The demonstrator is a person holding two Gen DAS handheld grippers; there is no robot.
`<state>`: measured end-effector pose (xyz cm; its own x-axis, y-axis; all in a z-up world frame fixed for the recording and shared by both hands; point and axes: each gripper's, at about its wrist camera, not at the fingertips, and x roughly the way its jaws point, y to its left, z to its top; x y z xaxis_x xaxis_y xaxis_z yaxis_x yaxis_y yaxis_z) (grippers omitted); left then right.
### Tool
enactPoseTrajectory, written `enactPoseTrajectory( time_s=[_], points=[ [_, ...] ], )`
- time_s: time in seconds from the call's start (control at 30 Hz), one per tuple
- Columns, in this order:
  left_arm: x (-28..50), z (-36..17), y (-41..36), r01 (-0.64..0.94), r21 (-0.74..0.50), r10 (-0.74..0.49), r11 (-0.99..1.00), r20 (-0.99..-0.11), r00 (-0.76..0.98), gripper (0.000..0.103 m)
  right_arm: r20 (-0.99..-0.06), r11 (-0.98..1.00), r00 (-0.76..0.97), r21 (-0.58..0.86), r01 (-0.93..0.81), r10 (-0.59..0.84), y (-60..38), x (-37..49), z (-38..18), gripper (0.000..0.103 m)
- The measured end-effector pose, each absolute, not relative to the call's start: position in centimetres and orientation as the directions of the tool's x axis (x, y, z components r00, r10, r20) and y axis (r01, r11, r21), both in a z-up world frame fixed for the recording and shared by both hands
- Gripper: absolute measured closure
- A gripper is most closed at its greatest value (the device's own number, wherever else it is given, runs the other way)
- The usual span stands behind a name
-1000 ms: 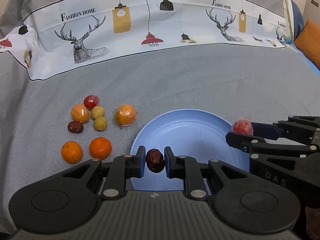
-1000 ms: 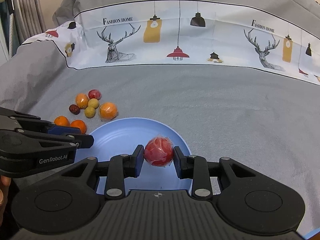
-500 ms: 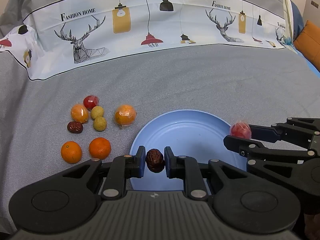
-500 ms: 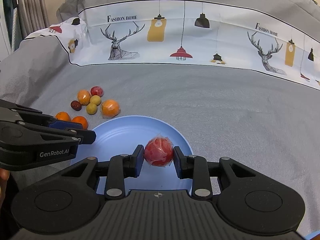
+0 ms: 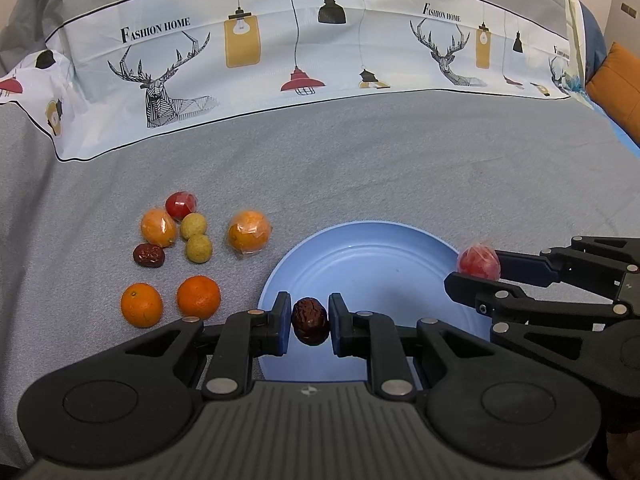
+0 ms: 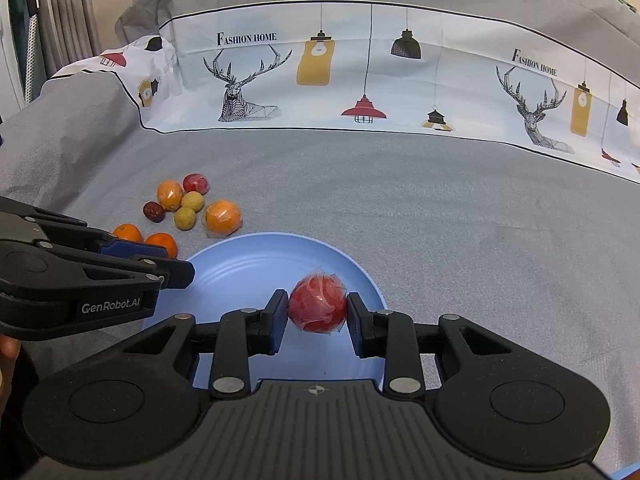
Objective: Organize fruits
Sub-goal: 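Carry the red fruit over the blue plate while the left tool carries the jujube there, then open the right tool to drop the red fruit while the left tool drops the jujube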
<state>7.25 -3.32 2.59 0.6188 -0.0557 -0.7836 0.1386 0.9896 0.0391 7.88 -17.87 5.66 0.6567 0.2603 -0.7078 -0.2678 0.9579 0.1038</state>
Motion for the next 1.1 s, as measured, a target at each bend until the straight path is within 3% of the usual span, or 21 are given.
enactPoseTrajectory(
  time_s=[0.47,0.53,0.6,0.73,1.1],
  points=[
    [7.1,2.8,-3.4,0.158,0.006,-0.094,0.987,-0.782,0.616,0.081,-0.709,0.958,0.657,0.099,-0.268,0.257,-17.7,7.8,5.6,0.069],
    [7.1,2.8,-3.6,0.165,0.003,-0.101,0.986,-0.78,0.617,0.076,-0.711,0.961,0.658,0.099,-0.258,0.25,-17.7,7.9,5.6,0.069],
    [7.0,2.9,-3.6,0.166,-0.001,-0.105,0.986,-0.775,0.623,0.053,-0.716,0.965,0.655,0.103,-0.243,0.241,-17.9,8.0,5.4,0.068],
    [6.9,3.1,-3.3,0.155,-0.021,-0.116,0.988,-0.765,0.633,0.047,-0.718,0.967,0.654,0.107,-0.231,0.236,-18.0,8.0,5.3,0.067],
    [7.2,4.6,-0.2,0.055,-0.125,-0.129,0.991,-0.73,0.671,0.041,-0.718,0.974,0.664,0.095,-0.204,0.209,-17.9,8.1,5.9,0.038]
  ],
)
